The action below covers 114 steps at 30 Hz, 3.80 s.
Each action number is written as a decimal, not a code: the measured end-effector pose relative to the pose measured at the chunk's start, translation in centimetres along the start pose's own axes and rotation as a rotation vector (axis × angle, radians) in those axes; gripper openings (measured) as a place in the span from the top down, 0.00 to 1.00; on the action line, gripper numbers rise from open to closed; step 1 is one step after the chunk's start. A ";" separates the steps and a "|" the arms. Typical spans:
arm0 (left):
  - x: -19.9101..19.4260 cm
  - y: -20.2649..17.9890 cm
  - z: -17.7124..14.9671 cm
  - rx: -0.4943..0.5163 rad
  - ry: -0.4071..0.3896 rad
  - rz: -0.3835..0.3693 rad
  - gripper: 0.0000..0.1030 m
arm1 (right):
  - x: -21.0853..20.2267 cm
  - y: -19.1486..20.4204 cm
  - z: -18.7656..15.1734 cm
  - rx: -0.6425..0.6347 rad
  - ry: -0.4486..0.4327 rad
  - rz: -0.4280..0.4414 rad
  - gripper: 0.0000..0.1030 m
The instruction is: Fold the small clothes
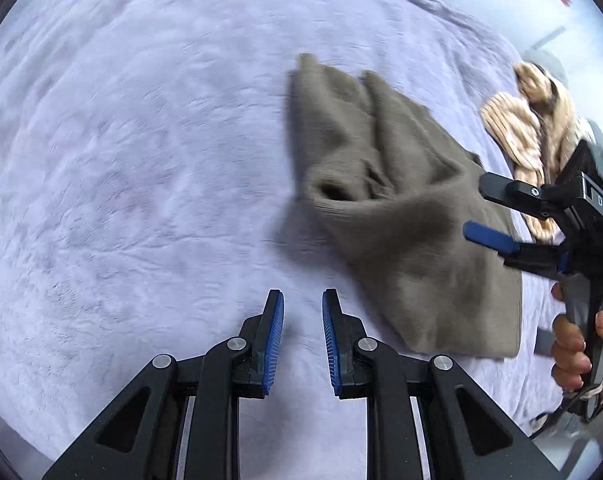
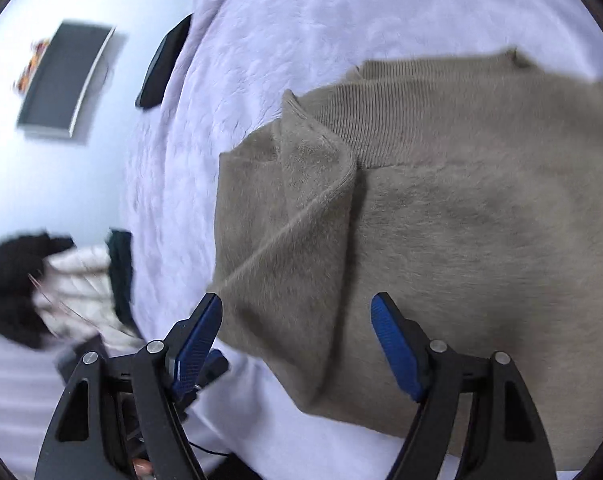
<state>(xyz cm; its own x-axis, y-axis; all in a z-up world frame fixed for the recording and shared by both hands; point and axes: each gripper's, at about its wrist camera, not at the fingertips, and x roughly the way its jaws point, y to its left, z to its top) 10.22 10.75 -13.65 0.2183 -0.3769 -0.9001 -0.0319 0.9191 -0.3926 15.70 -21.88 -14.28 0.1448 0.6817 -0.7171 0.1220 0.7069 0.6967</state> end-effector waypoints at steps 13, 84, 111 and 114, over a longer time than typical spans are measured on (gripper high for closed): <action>2.9 4.5 1.4 -0.065 0.051 -0.148 0.79 | 4.4 8.8 -5.9 -0.439 0.148 -0.190 0.22; 4.9 -24.4 1.9 0.477 0.082 -0.177 0.79 | -16.4 -15.7 -11.6 0.127 -0.257 0.062 0.36; 6.5 -20.0 1.8 0.360 0.056 -0.036 0.79 | -10.9 -16.3 0.9 0.047 -0.100 0.226 0.81; 5.5 -22.0 0.9 0.409 0.056 -0.082 0.79 | -15.0 -14.8 0.0 -0.021 -0.163 0.227 0.81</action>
<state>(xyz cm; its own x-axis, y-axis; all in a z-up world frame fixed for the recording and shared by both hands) 13.00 -11.41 -9.77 0.1499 -0.4464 -0.8822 0.3761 0.8509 -0.3667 11.76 -42.57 -13.90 0.3221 0.7854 -0.5286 0.0481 0.5441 0.8377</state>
